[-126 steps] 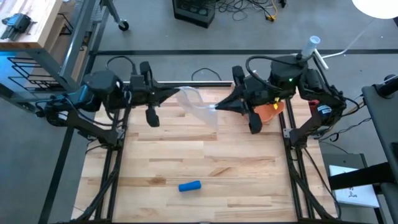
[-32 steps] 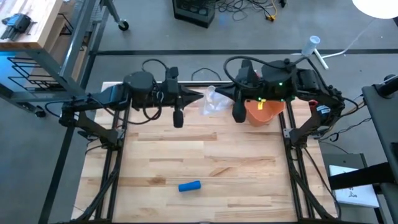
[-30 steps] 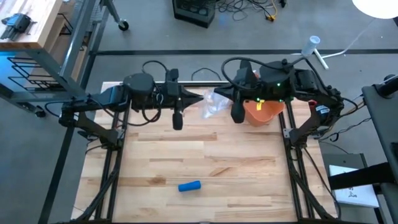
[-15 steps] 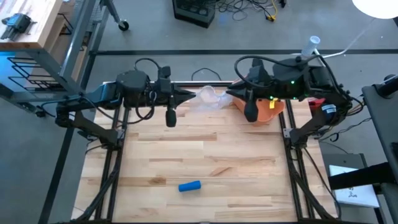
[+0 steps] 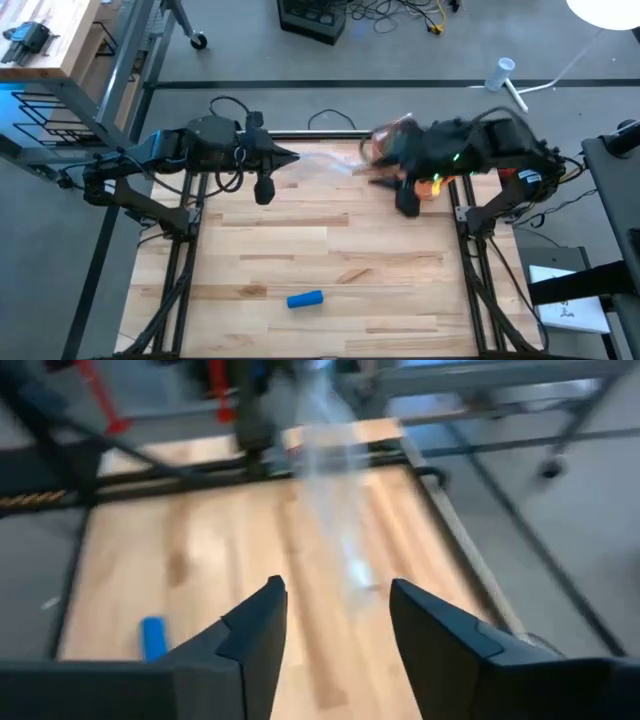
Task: Roll bandage
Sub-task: Put the rolled blue bandage into the transparent zip bag
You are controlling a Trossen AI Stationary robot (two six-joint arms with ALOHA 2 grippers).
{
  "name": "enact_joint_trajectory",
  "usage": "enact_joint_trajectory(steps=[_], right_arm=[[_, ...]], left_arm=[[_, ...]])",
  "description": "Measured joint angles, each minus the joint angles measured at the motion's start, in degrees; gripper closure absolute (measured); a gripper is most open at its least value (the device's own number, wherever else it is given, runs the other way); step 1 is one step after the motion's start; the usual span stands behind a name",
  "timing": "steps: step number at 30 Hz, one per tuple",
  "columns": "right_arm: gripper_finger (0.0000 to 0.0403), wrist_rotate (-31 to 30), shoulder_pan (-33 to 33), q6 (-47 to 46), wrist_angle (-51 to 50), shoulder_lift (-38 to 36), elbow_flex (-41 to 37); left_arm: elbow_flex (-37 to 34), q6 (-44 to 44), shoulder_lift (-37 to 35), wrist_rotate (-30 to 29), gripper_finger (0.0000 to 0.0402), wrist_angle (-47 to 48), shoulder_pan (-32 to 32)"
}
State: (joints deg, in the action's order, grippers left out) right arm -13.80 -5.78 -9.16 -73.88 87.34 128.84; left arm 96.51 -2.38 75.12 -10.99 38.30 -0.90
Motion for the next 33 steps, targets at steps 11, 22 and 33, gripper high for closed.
enact_joint_trajectory(steps=[11,22,33], right_arm=[[0.0196,6.14,-6.69,-2.72,19.41,6.96,-20.17],[0.0144,14.29,-14.61,-11.69,42.29,29.08,-25.01],[0.0115,13.18,-16.46,-10.29,34.73,49.85,-9.32]], left_arm=[[-6.47,6.46,-6.72,-1.98,0.0401,15.43,-1.99],[-30.94,12.19,-22.55,-1.60,0.0401,9.39,-1.18],[-39.95,11.70,-24.45,-2.05,0.0401,3.73,-1.03]])
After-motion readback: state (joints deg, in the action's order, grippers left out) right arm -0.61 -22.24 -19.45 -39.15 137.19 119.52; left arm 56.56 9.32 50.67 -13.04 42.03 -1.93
